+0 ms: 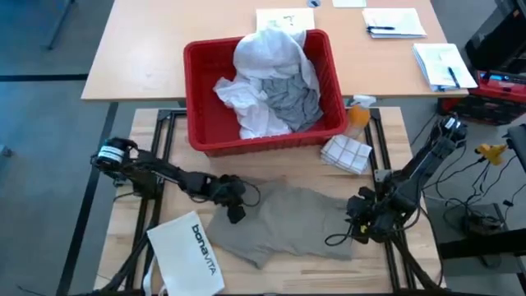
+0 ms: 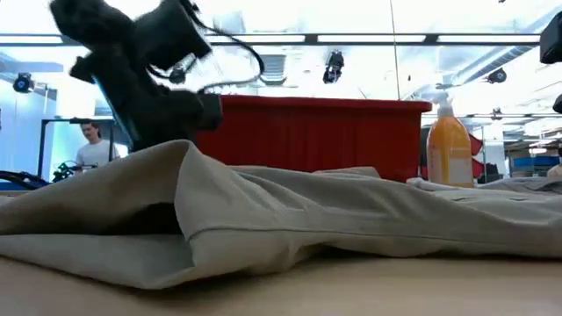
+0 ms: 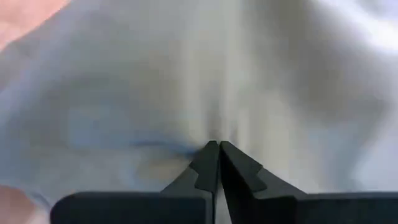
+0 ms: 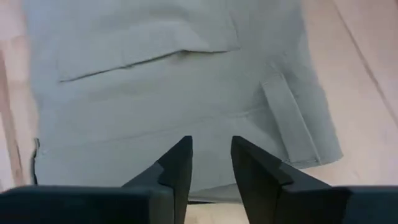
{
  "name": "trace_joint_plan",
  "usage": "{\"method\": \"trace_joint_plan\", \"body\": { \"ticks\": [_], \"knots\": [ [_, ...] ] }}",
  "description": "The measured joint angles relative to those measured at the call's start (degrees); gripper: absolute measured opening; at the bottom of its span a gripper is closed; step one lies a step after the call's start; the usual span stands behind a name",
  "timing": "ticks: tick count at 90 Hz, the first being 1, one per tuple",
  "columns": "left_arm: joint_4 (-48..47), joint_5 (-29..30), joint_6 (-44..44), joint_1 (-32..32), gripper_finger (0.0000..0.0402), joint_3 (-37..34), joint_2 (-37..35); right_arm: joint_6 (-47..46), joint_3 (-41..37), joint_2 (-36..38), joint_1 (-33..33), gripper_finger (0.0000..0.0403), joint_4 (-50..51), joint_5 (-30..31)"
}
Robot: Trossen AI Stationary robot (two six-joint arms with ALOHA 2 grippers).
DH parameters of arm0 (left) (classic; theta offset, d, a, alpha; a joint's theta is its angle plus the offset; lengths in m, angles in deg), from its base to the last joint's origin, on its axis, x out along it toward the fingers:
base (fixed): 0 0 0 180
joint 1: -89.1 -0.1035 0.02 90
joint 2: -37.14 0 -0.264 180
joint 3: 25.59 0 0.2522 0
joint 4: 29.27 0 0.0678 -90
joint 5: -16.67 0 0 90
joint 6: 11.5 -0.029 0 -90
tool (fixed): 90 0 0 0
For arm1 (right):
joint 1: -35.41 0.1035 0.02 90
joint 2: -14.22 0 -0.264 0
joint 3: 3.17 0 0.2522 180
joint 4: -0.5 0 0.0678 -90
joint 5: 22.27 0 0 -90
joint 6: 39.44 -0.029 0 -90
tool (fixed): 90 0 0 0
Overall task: Fold laundry
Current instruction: Fold the brown shorts
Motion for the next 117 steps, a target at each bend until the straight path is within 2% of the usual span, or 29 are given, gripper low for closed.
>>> {"method": "trace_joint_plan", "body": {
  "ticks": [7, 12, 25, 31, 36, 48, 60, 71, 79, 89, 105, 117],
  "knots": [
    [0.4, 1.0, -2.6, 1.5, 0.0000, 1.2, -3.4, 1.3, 0.0, 0.0, 0.0, 0.0086, -0.1, 0.1],
    [0.9, 3.8, -6.1, 2.5, 0.0000, 2.6, -6.2, 2.4, 0.0, 0.0, 0.0, 0.0081, -0.2, 0.2],
    [0.4, 18.1, -13.3, 3.1, 0.0000, 3.1, -10.4, 3.7, 0.0, 0.0, 0.0, 0.0067, -0.3, 0.4],
    [0.3, 21.7, -17.9, 2.0, 0.0000, 2.5, -10.8, 3.7, -0.1, 0.0, 0.0, 0.0058, -0.3, 0.6],
    [0.8, 20.0, -19.9, 0.4, 0.0000, 1.6, -10.4, 3.5, -0.1, 0.2, 0.0, 0.0050, -0.1, 1.3],
    [6.6, 7.9, -20.2, -3.2, 0.0000, -2.2, -7.4, 1.5, -0.1, 2.0, 0.0, 0.0028, 1.6, 3.9],
    [9.2, 7.1, -18.4, -4.3, 0.0000, -4.2, -4.5, 0.2, -0.1, 4.9, 0.0, 0.0014, 5.0, 3.1],
    [9.2, 7.2, -17.7, -4.4, 0.0000, -5.2, -2.3, 2.2, -0.3, 6.2, 0.0, 0.0017, 6.3, 0.9],
    [9.7, 8.1, -17.7, -4.5, 0.0000, -5.4, -1.1, 7.5, -0.5, 6.3, 0.0, 0.0035, 6.2, 0.8],
    [10.8, 9.9, -17.1, -4.9, 0.0000, -5.6, 0.2, 12.0, -1.2, 5.8, -0.1, 0.0073, 6.2, 3.9],
    [16.9, 10.2, -16.2, -5.1, 0.0000, -5.5, 1.2, 8.8, -3.8, 5.6, -2.4, 0.0138, 6.0, 2.8],
    [16.7, 10.0, -15.3, -5.2, 0.0000, -5.6, 2.4, 12.6, -4.7, 5.5, -2.5, 0.0168, 2.1, 2.1]
  ]
}}
